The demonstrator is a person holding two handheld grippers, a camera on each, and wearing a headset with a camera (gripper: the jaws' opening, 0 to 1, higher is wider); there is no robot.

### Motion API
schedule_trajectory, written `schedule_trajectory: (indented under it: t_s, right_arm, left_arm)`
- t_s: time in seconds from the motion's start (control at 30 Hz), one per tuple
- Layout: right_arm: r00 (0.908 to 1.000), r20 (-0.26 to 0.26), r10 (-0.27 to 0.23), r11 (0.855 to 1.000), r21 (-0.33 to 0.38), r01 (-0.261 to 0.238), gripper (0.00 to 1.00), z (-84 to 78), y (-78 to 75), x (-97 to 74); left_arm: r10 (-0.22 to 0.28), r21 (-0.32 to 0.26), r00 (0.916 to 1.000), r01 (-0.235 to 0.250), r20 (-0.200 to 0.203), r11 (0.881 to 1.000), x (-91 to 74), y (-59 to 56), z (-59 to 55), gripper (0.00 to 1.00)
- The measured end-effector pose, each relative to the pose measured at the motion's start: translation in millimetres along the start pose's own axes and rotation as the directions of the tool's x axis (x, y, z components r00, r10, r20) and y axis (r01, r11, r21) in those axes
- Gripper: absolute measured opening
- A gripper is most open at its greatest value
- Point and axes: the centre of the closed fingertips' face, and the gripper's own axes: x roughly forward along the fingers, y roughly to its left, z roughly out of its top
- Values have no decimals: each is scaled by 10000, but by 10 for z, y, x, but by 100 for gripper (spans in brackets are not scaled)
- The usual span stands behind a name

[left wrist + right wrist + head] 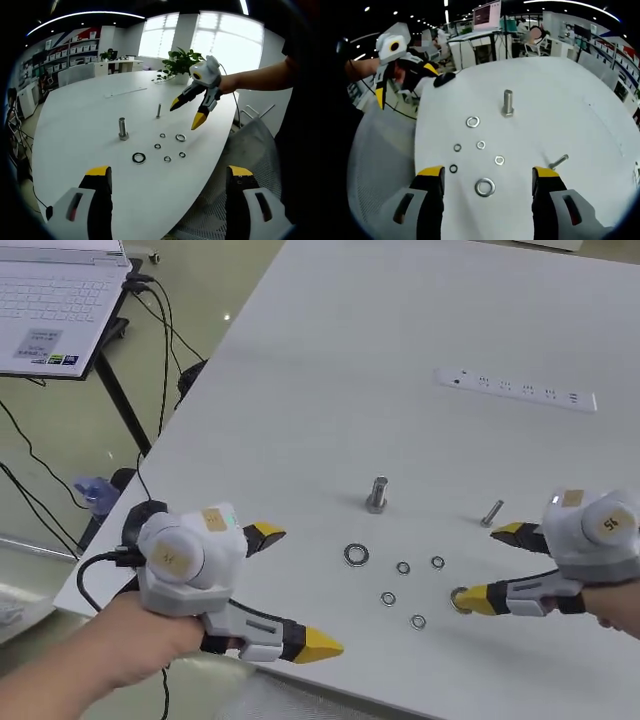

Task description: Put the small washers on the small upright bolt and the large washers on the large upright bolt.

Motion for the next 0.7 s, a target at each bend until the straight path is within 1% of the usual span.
schedule_trajectory:
  t_s: [0.1, 0.2, 0.4, 0.7]
  right_arm:
    - [9999, -144, 18, 9999, -131, -20, 70, 15, -17, 42]
    - [9994, -330, 59, 9996, -261, -68, 68, 17, -29, 90]
    - [9973, -704, 190, 9985, -508, -226, 65, -11, -32, 171]
    - [9906, -1331, 315, 9950, -893, -436, 55, -39, -65, 310]
  left_arm:
    - [-29, 16, 10000, 29, 33, 10000, 6, -2, 3, 97]
    - [-36, 82, 10000, 36, -23, 10000, 14, -2, 2, 97]
    - [-56, 76, 10000, 56, 25, 10000, 29, -5, 5, 98]
    - [0, 240, 10000, 3, -100, 9997, 58, 26, -10, 97]
